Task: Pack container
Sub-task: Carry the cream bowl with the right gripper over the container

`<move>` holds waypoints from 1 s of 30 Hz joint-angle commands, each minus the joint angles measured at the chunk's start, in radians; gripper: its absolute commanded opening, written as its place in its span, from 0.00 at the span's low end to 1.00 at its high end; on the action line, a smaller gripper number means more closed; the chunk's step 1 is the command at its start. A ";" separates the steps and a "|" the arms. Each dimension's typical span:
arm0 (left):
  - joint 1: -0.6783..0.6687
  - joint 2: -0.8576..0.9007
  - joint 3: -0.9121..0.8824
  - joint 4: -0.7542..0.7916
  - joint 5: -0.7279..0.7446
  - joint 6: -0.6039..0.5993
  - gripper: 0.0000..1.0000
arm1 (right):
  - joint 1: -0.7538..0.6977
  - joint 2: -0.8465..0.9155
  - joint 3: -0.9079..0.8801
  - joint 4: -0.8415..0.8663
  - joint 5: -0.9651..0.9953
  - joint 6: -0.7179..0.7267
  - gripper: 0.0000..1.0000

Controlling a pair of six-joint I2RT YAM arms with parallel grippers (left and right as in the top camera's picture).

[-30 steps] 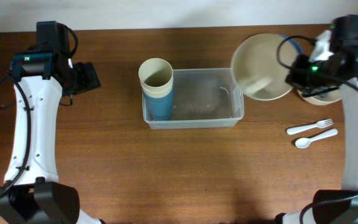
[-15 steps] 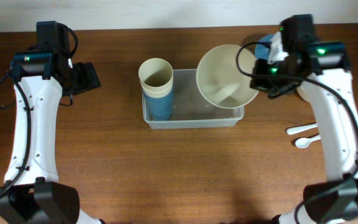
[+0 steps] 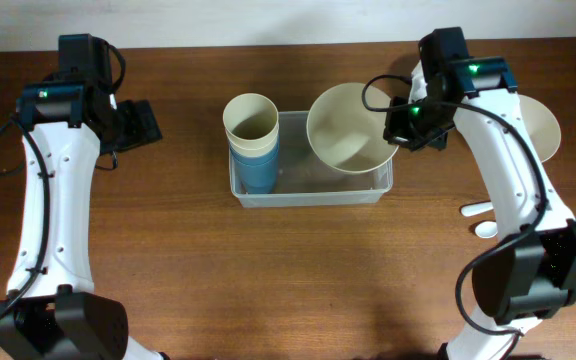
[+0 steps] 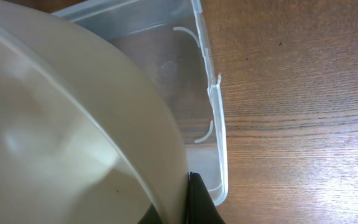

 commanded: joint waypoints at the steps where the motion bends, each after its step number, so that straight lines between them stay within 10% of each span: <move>1: 0.004 0.000 -0.011 0.002 -0.004 -0.010 1.00 | 0.013 0.026 0.011 0.003 0.004 0.012 0.04; 30: 0.004 0.000 -0.011 0.002 -0.004 -0.010 1.00 | 0.073 0.185 0.010 0.049 0.024 0.011 0.04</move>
